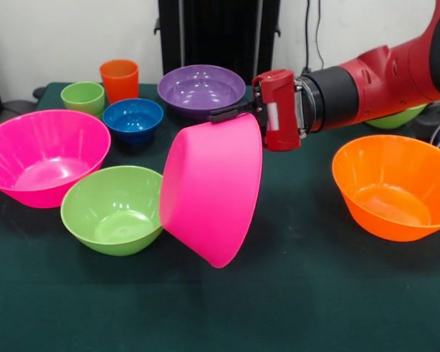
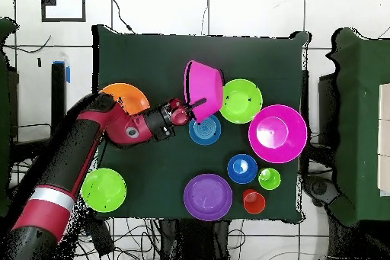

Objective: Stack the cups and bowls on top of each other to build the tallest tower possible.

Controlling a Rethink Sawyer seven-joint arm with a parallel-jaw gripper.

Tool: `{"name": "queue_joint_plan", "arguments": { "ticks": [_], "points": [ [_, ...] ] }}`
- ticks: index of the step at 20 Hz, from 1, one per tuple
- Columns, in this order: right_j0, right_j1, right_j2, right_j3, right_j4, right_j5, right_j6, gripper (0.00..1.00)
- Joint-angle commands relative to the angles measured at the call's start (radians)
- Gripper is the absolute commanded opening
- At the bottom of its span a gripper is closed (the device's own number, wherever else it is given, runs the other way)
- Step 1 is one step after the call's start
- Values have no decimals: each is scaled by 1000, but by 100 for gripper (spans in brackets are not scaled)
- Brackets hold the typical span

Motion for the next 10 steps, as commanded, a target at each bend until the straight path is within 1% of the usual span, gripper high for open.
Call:
{"name": "queue_joint_plan", "arguments": {
  "ticks": [1, 6, 10],
  "points": [
    [-5, 34, 47, -29, 53, 53, 233, 0],
    [-7, 40, 31, -39, 70, 52, 213, 0],
    [-9, 59, 17, -55, 83, 60, 213, 0]
  ]
}}
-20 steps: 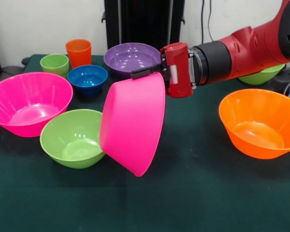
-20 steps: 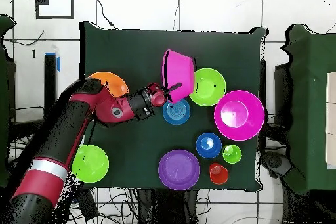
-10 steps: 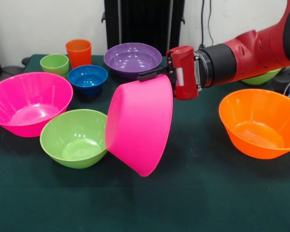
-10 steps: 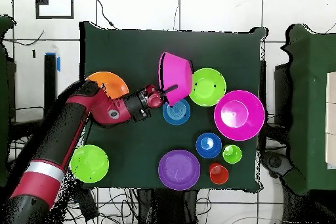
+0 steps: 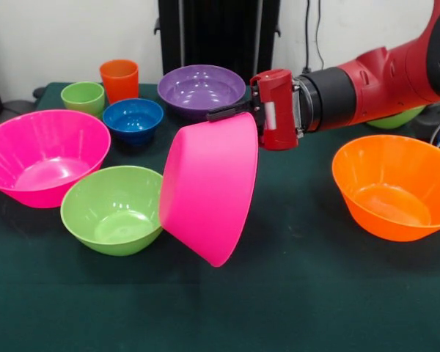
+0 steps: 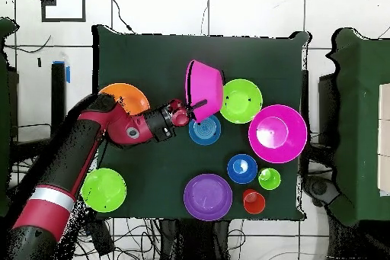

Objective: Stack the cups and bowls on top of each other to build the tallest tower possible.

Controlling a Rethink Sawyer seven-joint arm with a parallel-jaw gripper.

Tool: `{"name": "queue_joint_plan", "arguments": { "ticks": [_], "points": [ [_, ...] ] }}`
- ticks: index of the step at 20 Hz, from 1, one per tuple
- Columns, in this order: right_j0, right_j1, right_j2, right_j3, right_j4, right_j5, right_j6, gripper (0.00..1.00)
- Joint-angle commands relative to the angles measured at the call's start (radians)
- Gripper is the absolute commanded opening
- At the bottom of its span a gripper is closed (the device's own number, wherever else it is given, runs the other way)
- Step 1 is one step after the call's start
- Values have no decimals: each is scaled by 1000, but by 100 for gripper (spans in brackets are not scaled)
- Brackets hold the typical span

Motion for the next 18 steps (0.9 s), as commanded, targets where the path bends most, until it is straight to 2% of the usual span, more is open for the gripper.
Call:
{"name": "queue_joint_plan", "arguments": {
  "ticks": [1, 13, 18],
  "points": [
    [-10, 42, 43, -55, 50, 59, 212, 0],
    [-14, 78, 6, -82, 98, 61, 204, 0],
    [-18, 109, -13, -116, 108, 92, 198, 0]
  ]
}}
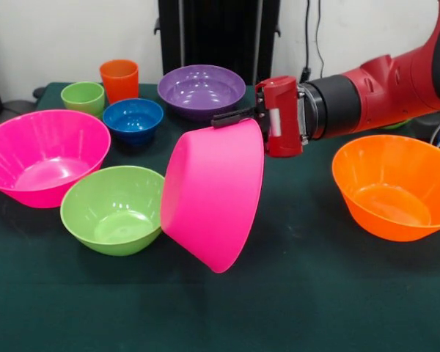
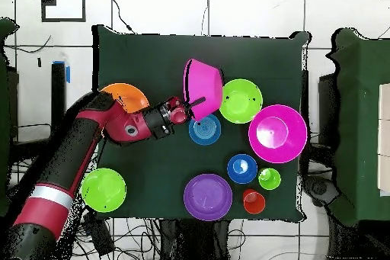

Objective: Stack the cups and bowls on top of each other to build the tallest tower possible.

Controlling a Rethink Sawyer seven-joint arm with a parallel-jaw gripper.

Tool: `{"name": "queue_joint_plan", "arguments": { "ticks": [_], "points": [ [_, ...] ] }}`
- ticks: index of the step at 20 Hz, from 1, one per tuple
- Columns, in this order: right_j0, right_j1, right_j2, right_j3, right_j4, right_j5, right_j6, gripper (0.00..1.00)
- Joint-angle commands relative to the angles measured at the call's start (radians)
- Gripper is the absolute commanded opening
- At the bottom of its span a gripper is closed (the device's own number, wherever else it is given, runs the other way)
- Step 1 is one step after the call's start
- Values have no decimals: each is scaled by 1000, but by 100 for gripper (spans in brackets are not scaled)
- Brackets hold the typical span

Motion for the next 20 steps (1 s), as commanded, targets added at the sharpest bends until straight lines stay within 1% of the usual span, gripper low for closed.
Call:
{"name": "queue_joint_plan", "arguments": {
  "ticks": [1, 14, 20],
  "points": [
    [-18, 60, 45, -72, 50, 93, 200, 0],
    [-20, 134, -19, -134, 56, 193, 171, 0],
    [-21, 152, -38, -149, 68, 211, 178, 0]
  ]
}}
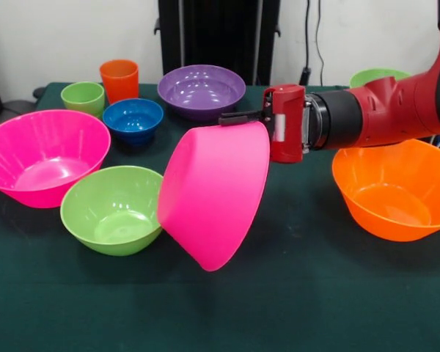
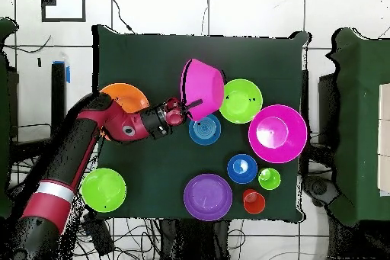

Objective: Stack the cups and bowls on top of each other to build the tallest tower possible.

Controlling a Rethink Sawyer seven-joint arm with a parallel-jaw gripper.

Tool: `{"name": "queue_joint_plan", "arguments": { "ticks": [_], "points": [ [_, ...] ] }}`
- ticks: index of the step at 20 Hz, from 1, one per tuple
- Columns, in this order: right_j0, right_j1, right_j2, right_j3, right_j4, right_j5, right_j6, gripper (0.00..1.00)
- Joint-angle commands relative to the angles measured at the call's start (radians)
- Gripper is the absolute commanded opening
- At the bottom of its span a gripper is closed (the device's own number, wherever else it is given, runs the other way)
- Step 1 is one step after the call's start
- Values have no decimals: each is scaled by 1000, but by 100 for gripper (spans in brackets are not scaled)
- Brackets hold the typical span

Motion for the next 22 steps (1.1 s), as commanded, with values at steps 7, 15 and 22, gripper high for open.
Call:
{"name": "queue_joint_plan", "arguments": {
  "ticks": [7, 15, 22],
  "points": [
    [-21, 47, 23, -71, 46, 84, 179, 0],
    [-16, 48, 18, -60, 60, 68, 178, 100],
    [-20, 42, 15, -64, 75, 64, 123, 100]
  ]
}}
